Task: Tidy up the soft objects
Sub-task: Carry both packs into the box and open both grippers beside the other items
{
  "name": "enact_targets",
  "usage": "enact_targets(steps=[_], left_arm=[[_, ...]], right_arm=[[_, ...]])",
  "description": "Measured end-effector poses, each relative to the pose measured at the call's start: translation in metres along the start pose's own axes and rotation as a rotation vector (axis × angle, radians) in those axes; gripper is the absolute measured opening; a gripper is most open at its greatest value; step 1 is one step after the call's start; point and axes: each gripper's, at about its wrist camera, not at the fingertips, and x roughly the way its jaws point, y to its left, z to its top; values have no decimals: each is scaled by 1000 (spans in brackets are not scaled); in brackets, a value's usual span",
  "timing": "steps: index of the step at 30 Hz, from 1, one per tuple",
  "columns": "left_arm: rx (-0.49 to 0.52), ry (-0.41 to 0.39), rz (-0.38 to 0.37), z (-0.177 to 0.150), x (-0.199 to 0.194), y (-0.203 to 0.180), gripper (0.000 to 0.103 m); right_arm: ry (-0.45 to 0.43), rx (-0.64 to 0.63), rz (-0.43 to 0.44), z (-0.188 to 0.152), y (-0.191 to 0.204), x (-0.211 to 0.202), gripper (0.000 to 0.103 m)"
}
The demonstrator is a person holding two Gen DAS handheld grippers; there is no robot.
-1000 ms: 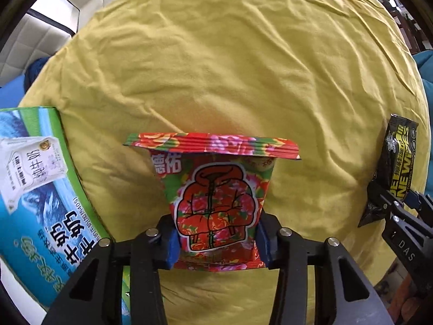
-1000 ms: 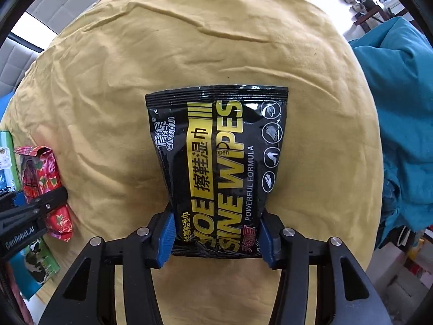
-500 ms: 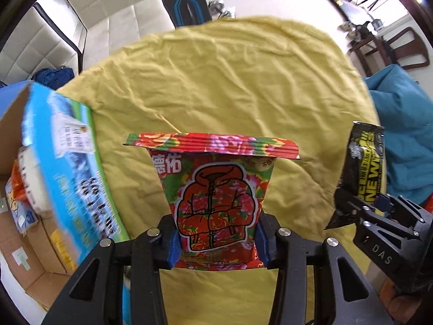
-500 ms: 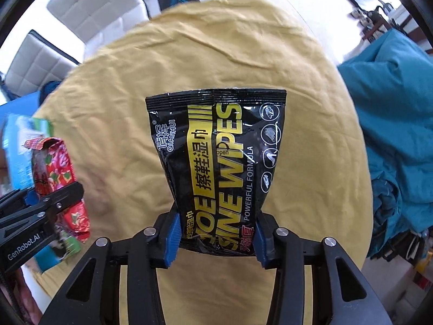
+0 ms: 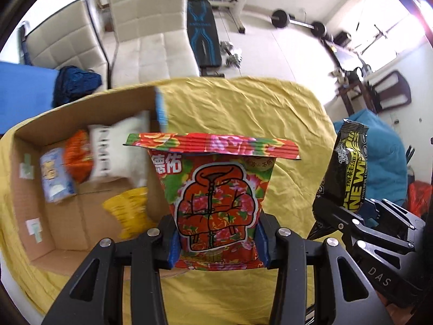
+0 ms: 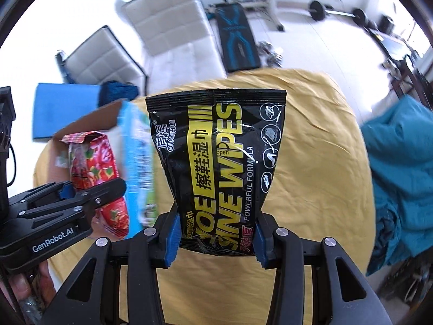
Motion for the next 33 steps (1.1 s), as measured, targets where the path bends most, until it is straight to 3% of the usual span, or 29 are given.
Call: enact_targets(steps=[6,14,18,23,33], left_arm=[[-83,-47,-15,-11,-43,67,40],[-181,-59,44,-29,-69,169,40],[-239,-12,39,-33,-55,215,40],[-298,96,-23,-41,-18,255,40],[-307,286,-75,-48,69,290,41]], right_arm=[[-12,-72,83,0,85,-17,47],[52,-138,160,-19,198,3,46],[110,-141,175,-32,228,37,47],[225,-103,211,-43,255,93,47],[333,-125,111,-57,273,182,47]])
